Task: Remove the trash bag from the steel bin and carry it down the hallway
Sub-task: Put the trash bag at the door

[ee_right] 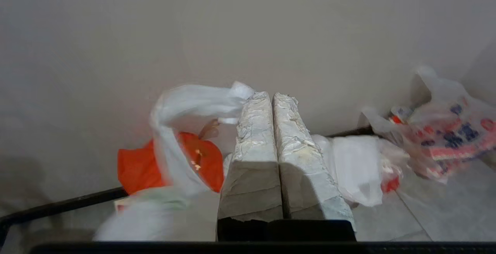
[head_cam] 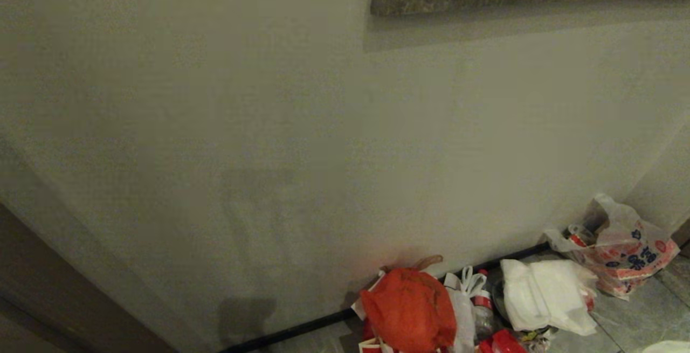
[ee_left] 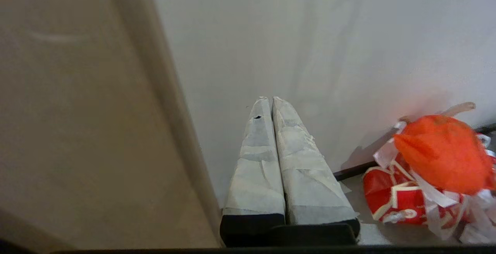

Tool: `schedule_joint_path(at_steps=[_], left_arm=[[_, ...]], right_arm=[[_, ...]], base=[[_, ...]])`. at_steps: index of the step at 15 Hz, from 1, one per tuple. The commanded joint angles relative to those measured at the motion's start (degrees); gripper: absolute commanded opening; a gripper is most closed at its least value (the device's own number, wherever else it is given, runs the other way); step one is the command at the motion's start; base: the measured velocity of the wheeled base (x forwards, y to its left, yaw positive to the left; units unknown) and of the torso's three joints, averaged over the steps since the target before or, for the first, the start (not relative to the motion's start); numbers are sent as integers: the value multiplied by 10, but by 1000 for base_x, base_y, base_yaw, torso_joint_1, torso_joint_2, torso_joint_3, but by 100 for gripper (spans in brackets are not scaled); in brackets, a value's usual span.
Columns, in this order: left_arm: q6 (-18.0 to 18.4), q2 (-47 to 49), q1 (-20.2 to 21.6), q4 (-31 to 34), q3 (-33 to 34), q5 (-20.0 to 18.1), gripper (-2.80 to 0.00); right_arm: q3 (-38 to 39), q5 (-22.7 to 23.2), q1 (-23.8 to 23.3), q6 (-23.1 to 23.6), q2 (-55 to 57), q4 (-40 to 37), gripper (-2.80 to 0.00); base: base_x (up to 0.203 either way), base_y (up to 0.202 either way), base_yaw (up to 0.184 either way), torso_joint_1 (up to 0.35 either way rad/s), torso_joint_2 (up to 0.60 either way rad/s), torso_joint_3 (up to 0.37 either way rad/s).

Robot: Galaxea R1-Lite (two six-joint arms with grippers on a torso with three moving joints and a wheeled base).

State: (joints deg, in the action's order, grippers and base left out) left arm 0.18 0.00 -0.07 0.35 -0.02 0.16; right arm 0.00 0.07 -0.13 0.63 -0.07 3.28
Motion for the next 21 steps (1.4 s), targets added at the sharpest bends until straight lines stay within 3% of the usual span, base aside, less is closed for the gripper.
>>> schedule_joint_path(at_steps=[1, 21], left_arm=[[0, 1, 0, 0, 0, 0, -280], [1, 1, 0, 0, 0, 0, -280]], right_arm=[[14, 0, 0, 1, 0, 1, -280], [14, 0, 0, -5, 0, 0, -280]], base=[[0, 0, 0, 0, 0, 0], [0, 0, 0, 0, 0, 0]])
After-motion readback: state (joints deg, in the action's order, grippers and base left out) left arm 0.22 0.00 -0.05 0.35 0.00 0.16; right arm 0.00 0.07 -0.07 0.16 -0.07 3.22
